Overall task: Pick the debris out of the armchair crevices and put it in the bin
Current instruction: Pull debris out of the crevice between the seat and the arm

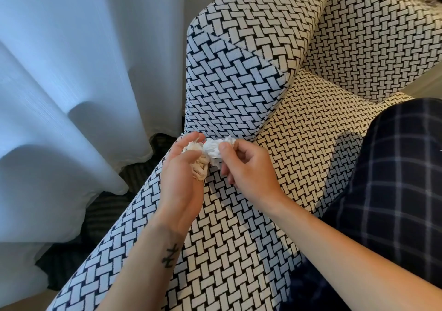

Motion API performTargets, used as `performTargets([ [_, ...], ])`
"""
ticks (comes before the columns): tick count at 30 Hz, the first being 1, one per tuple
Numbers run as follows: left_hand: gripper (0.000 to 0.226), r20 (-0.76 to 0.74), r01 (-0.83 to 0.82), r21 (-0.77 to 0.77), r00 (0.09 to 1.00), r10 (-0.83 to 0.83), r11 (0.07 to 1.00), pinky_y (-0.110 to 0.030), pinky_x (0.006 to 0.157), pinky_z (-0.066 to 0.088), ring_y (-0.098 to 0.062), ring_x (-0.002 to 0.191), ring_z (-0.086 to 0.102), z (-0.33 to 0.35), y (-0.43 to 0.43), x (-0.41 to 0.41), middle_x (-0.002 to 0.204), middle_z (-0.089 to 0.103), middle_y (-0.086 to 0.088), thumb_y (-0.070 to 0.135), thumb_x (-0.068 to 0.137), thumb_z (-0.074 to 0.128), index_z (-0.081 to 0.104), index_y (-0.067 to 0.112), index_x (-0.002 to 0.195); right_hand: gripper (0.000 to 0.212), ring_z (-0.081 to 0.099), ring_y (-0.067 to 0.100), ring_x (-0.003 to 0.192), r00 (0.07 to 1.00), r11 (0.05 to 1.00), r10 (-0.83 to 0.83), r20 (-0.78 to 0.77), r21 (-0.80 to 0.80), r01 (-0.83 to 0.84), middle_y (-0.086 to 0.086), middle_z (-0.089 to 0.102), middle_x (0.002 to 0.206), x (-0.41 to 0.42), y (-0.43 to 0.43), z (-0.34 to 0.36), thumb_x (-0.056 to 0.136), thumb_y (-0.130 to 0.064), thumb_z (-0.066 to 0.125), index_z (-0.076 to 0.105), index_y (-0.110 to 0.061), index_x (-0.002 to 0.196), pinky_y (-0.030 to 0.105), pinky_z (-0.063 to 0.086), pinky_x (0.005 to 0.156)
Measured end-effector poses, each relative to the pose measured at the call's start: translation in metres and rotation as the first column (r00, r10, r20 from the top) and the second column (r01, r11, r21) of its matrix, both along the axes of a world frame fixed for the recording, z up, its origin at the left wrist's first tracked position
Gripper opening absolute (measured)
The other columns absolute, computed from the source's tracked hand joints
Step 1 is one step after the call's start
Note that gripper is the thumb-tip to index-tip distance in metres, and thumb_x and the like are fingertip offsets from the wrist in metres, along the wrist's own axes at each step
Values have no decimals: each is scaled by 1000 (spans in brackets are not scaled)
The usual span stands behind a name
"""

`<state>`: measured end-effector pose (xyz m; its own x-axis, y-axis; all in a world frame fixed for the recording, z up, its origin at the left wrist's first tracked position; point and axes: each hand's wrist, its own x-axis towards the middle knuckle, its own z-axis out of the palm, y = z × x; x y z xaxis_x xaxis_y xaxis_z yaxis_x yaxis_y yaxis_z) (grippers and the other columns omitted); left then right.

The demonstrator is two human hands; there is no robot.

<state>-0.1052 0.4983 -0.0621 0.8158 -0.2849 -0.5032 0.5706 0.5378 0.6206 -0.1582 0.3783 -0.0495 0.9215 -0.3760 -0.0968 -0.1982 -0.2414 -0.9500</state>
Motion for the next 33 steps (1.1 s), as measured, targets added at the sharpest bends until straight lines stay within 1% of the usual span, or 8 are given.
performTargets([
  [3,29,-18,27,-56,999,-28,998,-39,97,54,-23,102,68,3,-3,-1,108,70,-9,2,97,47,65,8,119,32,54,18,59,995,996,68,-70,-44,-71,11,64,68,5,1,-2,100,-35,62,68,-8,84,41,46,52],
  [10,31,45,89,-65,995,-86,994,-39,97,53,-26,109,66,1,-13,-8,120,66,-14,10,99,52,59,4,128,15,57,5,63,996,995,43,-81,-88,-50,4,68,79,5,-2,0,91,-33,74,64,-21,92,25,51,59],
  [14,22,95,191,-87,979,-183,978,-37,94,53,-27,108,66,3,-24,-19,116,68,-16,8,100,51,58,4,120,14,61,5,76,990,987,93,-107,-123,-106,0,69,92,-8,-23,6,95,-35,69,67,-24,102,28,57,71],
  [18,24,64,87,-139,995,-79,986,-40,106,48,-28,115,61,18,-47,-48,122,64,-17,5,97,53,59,3,121,23,68,9,91,976,981,176,-126,-58,-184,-8,72,101,-31,-50,29,101,-41,59,68,-26,116,34,59,80],
  [21,39,126,78,-107,990,-64,991,-45,115,42,-30,130,58,36,-80,-68,140,58,-22,-1,99,50,54,2,137,22,69,18,85,992,992,117,-46,-31,-118,-3,72,96,-53,-71,53,104,-36,54,68,-23,114,40,59,77],
  [27,48,170,210,-164,969,-182,964,-40,108,48,-26,121,63,93,-159,-83,129,64,-17,-8,95,42,50,-1,142,12,68,4,85,977,965,-172,123,218,143,-7,73,91,-91,-134,91,100,-25,63,70,-19,108,20,54,74],
  [31,49,166,313,-205,945,-282,927,-36,103,54,-22,113,66,127,-214,-94,120,66,-13,-10,92,32,56,0,133,8,70,22,95,932,923,-319,173,280,264,7,73,102,-108,-182,103,97,-26,66,73,-27,102,47,57,88],
  [33,54,158,337,-230,939,-307,913,-39,106,52,-25,115,64,139,-236,-98,122,64,-16,-11,88,27,58,-1,131,13,68,20,104,911,909,-371,178,270,317,2,71,111,-114,-199,108,96,-24,64,74,-31,101,49,55,96],
])
